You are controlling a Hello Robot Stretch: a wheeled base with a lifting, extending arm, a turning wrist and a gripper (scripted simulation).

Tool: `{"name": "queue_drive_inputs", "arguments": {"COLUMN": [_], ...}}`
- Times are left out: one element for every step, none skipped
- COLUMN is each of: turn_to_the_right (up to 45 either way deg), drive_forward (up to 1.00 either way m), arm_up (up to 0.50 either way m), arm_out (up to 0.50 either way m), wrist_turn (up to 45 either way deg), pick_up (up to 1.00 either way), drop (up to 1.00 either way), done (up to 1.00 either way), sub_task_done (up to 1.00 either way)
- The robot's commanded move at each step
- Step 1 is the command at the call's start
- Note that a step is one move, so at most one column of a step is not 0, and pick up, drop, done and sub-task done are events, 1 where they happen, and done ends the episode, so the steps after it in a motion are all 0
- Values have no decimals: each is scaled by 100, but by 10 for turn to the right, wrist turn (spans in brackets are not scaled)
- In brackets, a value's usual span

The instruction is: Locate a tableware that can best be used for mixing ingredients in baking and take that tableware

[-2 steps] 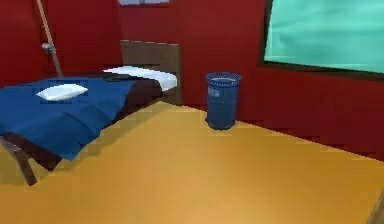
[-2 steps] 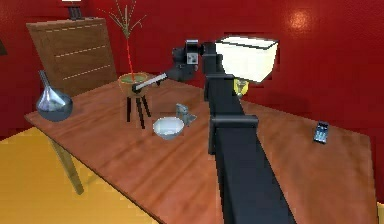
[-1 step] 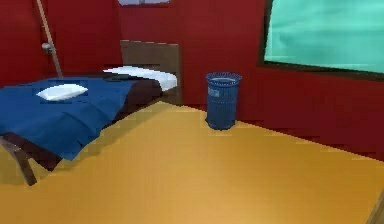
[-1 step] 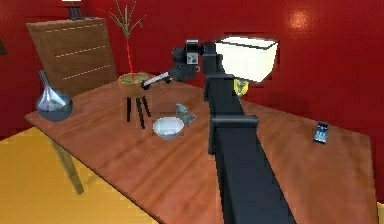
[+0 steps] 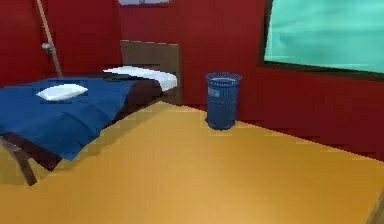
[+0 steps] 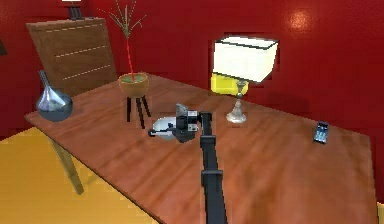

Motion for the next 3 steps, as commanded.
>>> {"name": "queue_drive_inputs", "arguments": {"turn_to_the_right": [0,0,0], "drive_forward": [0,0,0], "arm_up": [0,10,0], "arm_out": [0,0,0], "wrist_turn": [0,0,0], "pick_up": [100,0,0], "drop": [0,0,0], "done": [0,0,100], "sub_task_done": [0,0,0]}}
